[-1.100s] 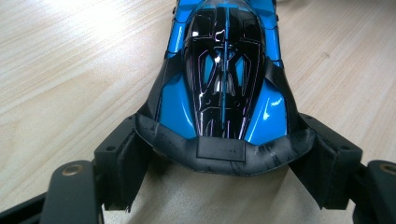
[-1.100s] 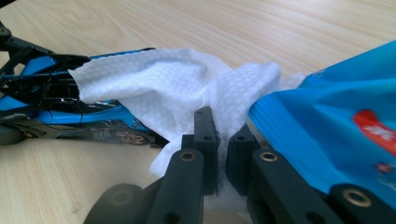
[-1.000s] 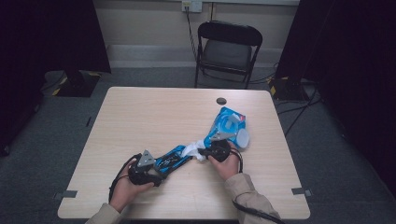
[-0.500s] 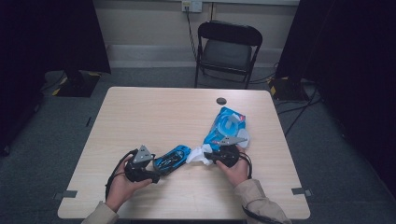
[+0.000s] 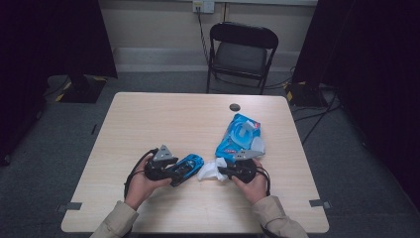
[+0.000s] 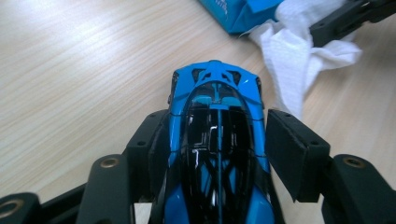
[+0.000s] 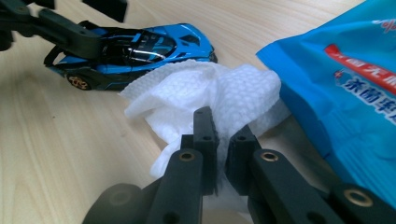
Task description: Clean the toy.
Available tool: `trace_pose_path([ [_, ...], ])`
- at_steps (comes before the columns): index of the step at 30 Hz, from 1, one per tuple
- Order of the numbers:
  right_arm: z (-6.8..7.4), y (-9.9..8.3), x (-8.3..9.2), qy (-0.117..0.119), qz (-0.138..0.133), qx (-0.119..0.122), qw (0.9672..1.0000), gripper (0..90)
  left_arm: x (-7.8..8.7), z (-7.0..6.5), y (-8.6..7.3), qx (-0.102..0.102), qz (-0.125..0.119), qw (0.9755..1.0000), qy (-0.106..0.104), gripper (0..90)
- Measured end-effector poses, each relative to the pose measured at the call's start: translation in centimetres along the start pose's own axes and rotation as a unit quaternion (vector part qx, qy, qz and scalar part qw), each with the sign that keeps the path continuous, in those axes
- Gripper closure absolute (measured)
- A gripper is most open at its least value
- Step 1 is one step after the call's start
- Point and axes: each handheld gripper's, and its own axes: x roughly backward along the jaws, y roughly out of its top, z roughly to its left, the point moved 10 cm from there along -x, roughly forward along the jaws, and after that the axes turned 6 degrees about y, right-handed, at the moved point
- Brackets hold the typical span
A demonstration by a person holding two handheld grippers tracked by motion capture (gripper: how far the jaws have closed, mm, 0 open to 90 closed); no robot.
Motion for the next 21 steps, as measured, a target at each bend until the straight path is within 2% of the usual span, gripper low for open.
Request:
trace_pose_path([
  [5,0.4,-0.5,0.0,0.007,0.002,0.002,1.0,85.5,-1.0,-0.1,-0.2,-0.002,0.018,0.9998,0.0,42.7],
  [6,0.5,-0.6,0.0,0.011,0.003,0.003,0.9999,85.6,-1.2,-0.1,-0.3,-0.006,0.018,0.9998,0.002,41.9],
  [12,1.7,-0.7,-0.3,0.032,0.005,0.008,0.9994,85.5,-1.3,-0.1,-0.2,-0.003,0.015,0.9999,-0.002,41.3],
  [18,4.3,0.2,-1.2,0.07,0.004,0.023,0.9973,85.5,-1.2,-0.2,-0.2,-0.008,0.013,0.9999,0.005,42.4],
  [21,5.8,0.3,-2.0,0.088,0.013,0.032,0.9955,85.4,-1.1,-0.3,-0.2,-0.014,0.017,0.9997,0.009,43.1],
])
